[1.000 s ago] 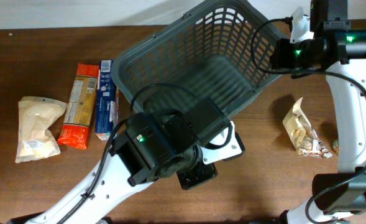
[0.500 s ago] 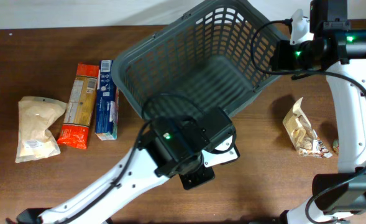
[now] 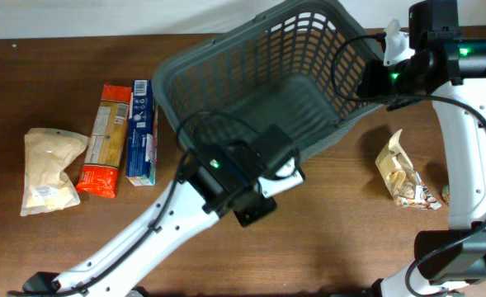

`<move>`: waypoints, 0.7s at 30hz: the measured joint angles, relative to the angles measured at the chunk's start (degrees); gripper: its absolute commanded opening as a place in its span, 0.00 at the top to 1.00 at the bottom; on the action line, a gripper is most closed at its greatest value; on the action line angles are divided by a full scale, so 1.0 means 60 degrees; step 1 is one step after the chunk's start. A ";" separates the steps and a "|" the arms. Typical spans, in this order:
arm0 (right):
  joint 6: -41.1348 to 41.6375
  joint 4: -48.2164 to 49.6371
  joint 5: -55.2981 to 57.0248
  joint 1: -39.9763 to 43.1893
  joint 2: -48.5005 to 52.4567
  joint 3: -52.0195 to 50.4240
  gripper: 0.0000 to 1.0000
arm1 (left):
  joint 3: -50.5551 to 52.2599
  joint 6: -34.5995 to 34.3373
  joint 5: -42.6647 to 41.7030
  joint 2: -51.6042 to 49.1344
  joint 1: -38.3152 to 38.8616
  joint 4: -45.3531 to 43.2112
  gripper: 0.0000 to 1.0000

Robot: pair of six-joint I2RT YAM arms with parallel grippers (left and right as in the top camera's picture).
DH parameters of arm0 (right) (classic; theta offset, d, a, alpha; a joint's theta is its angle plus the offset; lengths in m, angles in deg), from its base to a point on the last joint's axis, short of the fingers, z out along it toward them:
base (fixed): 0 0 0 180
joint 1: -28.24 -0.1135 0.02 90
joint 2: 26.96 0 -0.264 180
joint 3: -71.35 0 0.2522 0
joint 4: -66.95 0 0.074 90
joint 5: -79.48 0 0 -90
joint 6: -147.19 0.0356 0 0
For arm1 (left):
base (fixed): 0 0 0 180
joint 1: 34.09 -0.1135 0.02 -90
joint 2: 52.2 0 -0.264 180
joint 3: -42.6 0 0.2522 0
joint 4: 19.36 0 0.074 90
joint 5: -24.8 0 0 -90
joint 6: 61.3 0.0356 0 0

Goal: Pack container

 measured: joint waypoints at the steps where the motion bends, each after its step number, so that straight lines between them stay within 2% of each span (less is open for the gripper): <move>1: 0.0000 -0.0004 -0.0004 -0.0004 0.0000 0.0000 0.96 | 0.0000 0.0000 0.0036 0.0000 -0.0117 -0.0062 0.98; 12: -0.0022 -0.0113 -0.0627 -0.0004 0.0000 0.0004 0.96 | 0.0007 0.0000 0.0787 0.0000 -0.1643 -0.1548 0.98; 21: -0.0120 -0.0419 -0.1293 -0.0004 0.0000 0.0011 0.96 | 0.0007 0.0000 0.0940 0.0000 -0.2940 -0.1810 0.98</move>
